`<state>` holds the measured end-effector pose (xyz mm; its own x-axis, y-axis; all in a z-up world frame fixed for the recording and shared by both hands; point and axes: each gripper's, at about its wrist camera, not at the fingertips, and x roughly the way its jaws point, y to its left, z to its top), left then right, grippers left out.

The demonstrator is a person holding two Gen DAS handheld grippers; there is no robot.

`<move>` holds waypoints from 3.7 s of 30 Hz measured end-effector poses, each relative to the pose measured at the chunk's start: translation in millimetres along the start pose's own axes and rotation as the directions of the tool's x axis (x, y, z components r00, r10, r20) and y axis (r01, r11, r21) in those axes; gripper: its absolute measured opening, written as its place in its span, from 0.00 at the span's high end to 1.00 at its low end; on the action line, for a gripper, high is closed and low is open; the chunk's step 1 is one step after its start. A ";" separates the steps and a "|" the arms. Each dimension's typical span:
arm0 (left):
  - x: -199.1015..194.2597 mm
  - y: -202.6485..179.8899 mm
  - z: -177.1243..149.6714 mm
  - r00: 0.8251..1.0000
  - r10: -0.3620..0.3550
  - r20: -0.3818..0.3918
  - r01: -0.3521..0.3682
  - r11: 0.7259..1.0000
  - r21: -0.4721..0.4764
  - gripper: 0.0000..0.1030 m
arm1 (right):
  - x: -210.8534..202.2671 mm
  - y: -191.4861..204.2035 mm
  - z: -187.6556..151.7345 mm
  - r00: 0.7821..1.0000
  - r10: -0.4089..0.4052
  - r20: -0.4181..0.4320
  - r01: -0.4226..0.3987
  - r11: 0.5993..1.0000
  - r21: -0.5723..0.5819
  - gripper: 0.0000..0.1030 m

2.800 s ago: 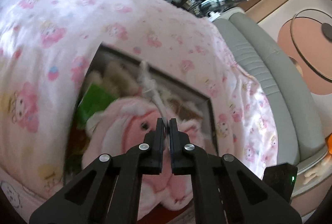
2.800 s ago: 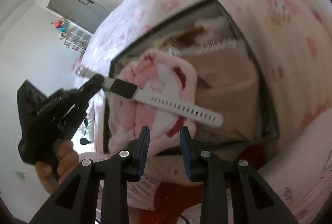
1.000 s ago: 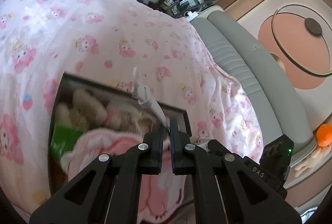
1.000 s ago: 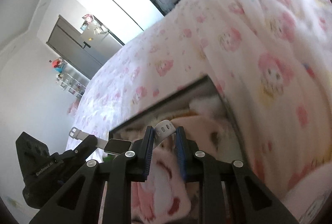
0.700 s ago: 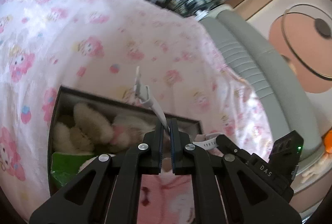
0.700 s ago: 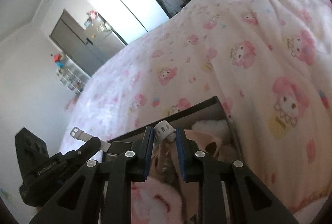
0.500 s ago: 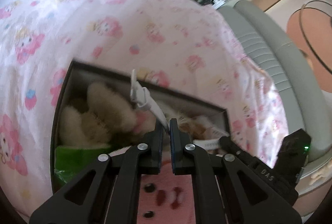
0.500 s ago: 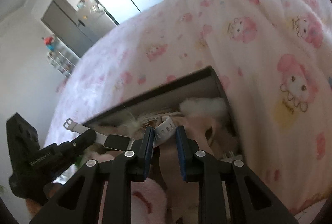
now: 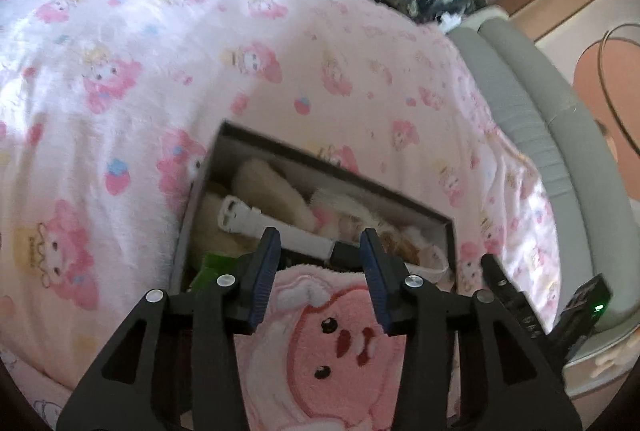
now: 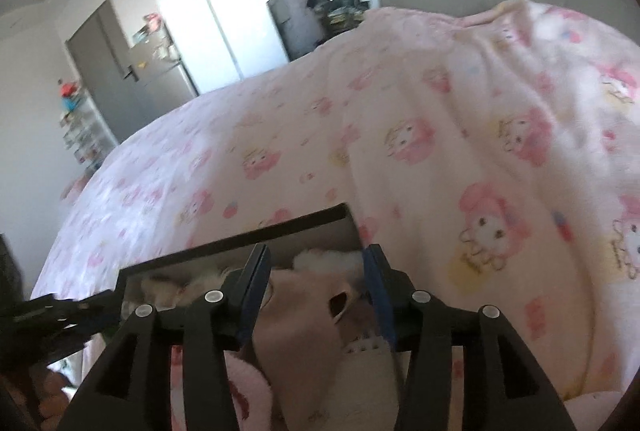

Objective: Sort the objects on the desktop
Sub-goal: 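Open the left gripper and withdraw both grippers from the box, then move both grippers toward the white plush with black ears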

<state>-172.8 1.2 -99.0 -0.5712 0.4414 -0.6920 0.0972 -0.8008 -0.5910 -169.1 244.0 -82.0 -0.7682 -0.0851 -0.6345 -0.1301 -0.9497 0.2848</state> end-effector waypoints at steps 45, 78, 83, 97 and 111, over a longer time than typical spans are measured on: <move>-72.0 -61.2 -62.8 0.995 0.058 0.075 -0.079 0.948 0.310 0.53 | -68.0 69.8 -35.6 0.980 0.056 -0.191 -0.065 0.997 -0.042 0.46; -127.4 18.9 -82.7 0.989 0.117 0.088 -0.134 0.966 0.220 0.53 | -77.7 154.5 -78.6 0.969 0.073 -0.235 -0.127 0.967 -0.222 0.46; -141.1 49.3 -80.0 0.980 0.176 0.090 -0.189 0.965 0.180 0.53 | -65.7 184.6 -93.3 0.958 0.095 -0.272 -0.167 0.952 -0.256 0.46; -185.6 168.8 -72.8 0.949 0.289 0.125 -0.285 0.957 -0.049 0.53 | -13.4 300.2 -144.2 0.859 0.178 -0.481 -0.379 0.853 -0.360 0.46; -192.6 284.8 -54.8 0.932 0.340 0.127 -0.299 0.918 -0.259 0.53 | 48.0 377.0 -201.0 0.749 0.147 -0.646 -0.474 0.800 -0.368 0.46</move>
<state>9.6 -289.7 -156.8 -0.6029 0.0879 -0.7930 0.4716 -0.7624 -0.4431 -129.0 -178.7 -149.5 -0.1900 -0.3977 -0.8976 0.4905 -0.8304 0.2641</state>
